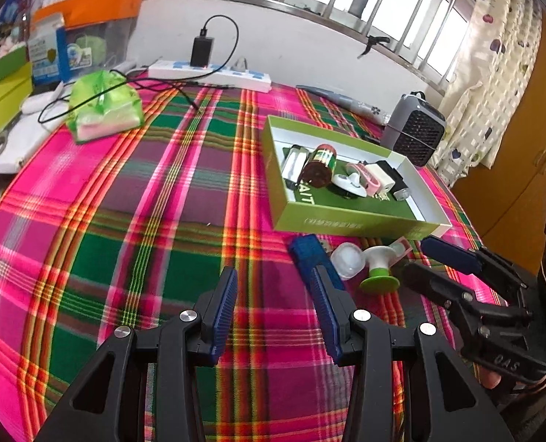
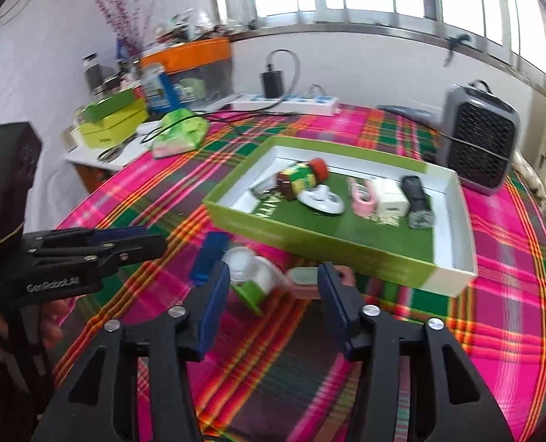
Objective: Organize rigid objects
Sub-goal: 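Withdraw both grippers from the box toward the blue block and suction item, then close the left gripper on the blue USB stick while the right gripper grasps the white-green suction item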
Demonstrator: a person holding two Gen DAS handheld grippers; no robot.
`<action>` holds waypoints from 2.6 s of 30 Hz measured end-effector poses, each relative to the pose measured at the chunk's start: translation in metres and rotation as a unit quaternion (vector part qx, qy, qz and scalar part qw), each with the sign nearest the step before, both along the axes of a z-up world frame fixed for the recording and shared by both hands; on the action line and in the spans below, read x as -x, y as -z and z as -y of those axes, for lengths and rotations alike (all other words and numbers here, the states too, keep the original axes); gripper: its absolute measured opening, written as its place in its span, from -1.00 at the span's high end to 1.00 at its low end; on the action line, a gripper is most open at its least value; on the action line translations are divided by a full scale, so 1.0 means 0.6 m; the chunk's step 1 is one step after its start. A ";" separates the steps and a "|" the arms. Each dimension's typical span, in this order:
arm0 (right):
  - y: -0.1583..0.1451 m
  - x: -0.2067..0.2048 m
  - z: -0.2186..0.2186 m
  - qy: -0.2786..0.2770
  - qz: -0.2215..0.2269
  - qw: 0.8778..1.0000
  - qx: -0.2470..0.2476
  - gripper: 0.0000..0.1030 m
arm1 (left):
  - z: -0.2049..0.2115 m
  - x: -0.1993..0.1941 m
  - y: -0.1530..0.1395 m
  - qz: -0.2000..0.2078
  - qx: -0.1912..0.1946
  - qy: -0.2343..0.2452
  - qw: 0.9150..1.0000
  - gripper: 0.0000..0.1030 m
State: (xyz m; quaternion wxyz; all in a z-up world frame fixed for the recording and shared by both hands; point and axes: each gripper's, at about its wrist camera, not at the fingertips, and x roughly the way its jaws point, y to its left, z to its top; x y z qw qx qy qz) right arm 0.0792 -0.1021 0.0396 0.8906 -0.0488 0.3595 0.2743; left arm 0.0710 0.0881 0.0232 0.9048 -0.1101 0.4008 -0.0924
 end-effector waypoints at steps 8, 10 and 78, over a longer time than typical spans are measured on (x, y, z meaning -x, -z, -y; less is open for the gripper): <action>0.015 -0.014 -0.033 -0.036 0.000 0.999 0.034 0.00 | -0.005 0.000 0.010 -0.012 0.005 0.011 1.000 0.21; 0.018 -0.018 -0.036 -0.044 0.002 0.998 0.043 0.00 | -0.002 -0.003 0.014 -0.016 0.006 0.017 1.000 0.21; -0.001 0.017 0.027 -0.023 0.019 1.000 -0.003 0.34 | 0.088 -0.065 0.026 -0.035 -0.124 0.020 0.991 0.20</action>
